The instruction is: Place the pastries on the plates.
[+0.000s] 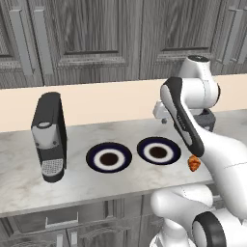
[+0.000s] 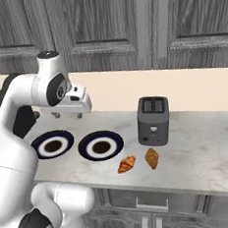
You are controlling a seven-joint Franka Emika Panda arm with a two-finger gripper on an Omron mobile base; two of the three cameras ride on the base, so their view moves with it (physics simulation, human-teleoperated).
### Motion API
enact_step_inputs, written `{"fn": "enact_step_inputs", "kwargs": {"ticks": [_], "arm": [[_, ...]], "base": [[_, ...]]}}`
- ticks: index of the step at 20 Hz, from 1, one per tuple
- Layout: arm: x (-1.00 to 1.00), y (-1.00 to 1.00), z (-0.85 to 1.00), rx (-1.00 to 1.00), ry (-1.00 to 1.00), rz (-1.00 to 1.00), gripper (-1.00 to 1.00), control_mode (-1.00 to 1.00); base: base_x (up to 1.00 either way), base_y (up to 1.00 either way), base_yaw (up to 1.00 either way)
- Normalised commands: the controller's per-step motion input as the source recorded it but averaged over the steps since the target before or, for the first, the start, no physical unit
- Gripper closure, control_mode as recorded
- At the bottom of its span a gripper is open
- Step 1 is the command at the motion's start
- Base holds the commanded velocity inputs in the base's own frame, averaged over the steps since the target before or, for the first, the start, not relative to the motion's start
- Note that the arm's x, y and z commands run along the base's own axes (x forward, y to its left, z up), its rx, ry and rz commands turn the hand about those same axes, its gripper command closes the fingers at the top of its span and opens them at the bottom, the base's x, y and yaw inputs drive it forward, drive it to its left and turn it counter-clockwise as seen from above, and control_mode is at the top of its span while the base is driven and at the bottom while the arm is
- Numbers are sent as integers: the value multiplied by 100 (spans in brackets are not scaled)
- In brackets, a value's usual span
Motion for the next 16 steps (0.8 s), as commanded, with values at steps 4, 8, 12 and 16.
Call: {"fn": "enact_step_inputs", "kwargs": {"ticks": [4, 8, 12, 16], "arm": [[-21, -31, -37, 0, 0, -8, -100, -100], [7, -48, -55, 0, 2, -14, -100, -100], [4, -46, -51, 0, 3, -14, -100, -100], [4, -41, -46, 0, 0, -18, -100, -100]], "base": [[0, 0, 0], [0, 0, 0], [0, 0, 0], [0, 0, 0]]}}
